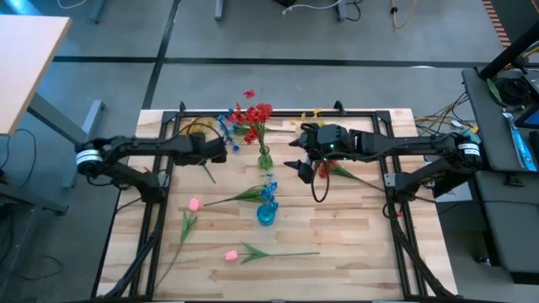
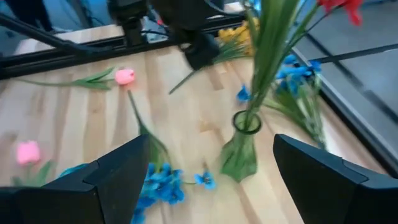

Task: Sort flowers into vase by color
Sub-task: Put the left yellow flowers into the blue vase

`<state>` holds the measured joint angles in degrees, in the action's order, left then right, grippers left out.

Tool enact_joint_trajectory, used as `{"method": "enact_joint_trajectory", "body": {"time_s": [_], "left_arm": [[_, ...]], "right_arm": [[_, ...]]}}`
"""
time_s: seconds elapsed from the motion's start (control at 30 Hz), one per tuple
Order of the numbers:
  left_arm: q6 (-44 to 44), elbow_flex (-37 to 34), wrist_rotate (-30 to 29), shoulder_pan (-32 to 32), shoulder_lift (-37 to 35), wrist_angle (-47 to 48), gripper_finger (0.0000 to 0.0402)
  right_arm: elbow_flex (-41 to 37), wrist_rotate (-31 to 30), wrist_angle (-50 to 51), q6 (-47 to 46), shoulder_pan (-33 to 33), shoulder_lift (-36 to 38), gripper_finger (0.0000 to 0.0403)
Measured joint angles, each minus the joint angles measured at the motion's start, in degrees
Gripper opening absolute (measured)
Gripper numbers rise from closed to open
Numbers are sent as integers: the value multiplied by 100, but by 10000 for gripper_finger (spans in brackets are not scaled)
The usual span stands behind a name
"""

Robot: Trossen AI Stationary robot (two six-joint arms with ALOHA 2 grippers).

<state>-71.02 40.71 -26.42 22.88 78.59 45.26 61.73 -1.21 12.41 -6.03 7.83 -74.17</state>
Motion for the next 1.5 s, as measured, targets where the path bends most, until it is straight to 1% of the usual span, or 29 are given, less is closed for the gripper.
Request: {"method": "enact_joint_trajectory", "body": {"time_s": [0.2, 0.47, 0.73, 0.83, 1.0, 1.37, 1.5], "left_arm": [[16, -79, 8, 284, 426, -34, 271], [292, -94, -6, 553, 813, -319, 271], [349, -92, -50, 580, 1027, -525, 270], [347, -90, -44, 588, 1031, -549, 259], [365, -90, -2, 604, 1031, -617, 210], [434, -101, -13, 613, 1042, -621, 63], [459, -103, -29, 613, 1042, -598, 27]], "right_arm": [[-2, 17, 378, -50, -107, 95, 331], [-2, -23, 452, -62, -109, 369, 331], [-2, -27, 492, -62, -135, 587, 331], [-2, -27, 507, -62, -135, 606, 331], [-2, -28, 525, -86, -135, 614, 331], [-2, -29, 534, -106, -135, 612, 331], [-2, -29, 535, -106, -135, 610, 331]]}}
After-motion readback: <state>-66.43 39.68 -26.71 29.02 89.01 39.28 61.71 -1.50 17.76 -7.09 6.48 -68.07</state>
